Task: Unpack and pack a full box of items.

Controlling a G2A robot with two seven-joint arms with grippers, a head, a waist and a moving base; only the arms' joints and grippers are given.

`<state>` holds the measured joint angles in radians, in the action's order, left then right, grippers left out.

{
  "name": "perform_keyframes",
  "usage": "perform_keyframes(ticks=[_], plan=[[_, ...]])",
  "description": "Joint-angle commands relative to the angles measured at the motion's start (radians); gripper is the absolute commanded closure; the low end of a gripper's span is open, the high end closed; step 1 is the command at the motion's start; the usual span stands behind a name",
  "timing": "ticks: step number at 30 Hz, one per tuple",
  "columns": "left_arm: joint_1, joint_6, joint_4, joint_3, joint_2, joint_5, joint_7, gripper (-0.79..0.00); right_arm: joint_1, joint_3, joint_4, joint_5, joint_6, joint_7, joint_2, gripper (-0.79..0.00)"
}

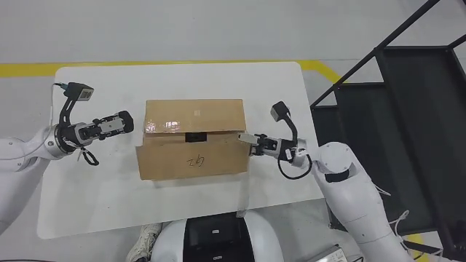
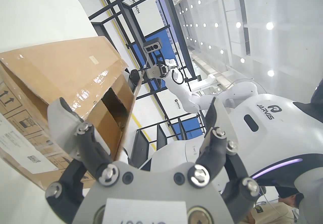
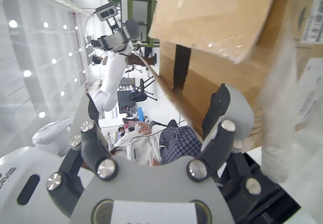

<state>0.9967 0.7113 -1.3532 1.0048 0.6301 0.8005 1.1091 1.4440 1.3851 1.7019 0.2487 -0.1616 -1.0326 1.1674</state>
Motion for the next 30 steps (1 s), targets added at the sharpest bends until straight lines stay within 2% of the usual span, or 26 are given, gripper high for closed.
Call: perform_keyframes(ticks=[1,3,8,13,20,30], plan=[[0.000,0.000,0.000,0.000,0.000,0.000,0.000,-0.785,0.023,0.024,0.026,0.037,-0.004,-0.061,-0.007,-0.785],[0.002,-0.004,-0.001,0.000,0.000,-0.002,-0.006,-0.785,0.049,0.039,0.056,0.052,-0.003,-0.121,-0.014,-0.785],[0.010,-0.087,-0.044,-0.016,0.012,-0.097,-0.064,-0.785,0.107,0.034,0.117,0.032,0.014,-0.204,-0.027,-0.785],[0.001,-0.139,-0.066,-0.056,0.026,-0.147,0.043,-0.785,0.138,0.000,0.148,-0.018,0.024,-0.199,-0.033,-0.785],[-0.024,-0.169,-0.035,-0.090,0.052,-0.115,0.127,-0.785,0.142,-0.048,0.157,-0.059,0.042,-0.178,-0.038,-0.785],[-0.077,-0.174,0.057,-0.106,0.095,-0.040,0.125,-0.785,0.146,-0.078,0.160,-0.078,0.059,-0.156,-0.047,-0.785]])
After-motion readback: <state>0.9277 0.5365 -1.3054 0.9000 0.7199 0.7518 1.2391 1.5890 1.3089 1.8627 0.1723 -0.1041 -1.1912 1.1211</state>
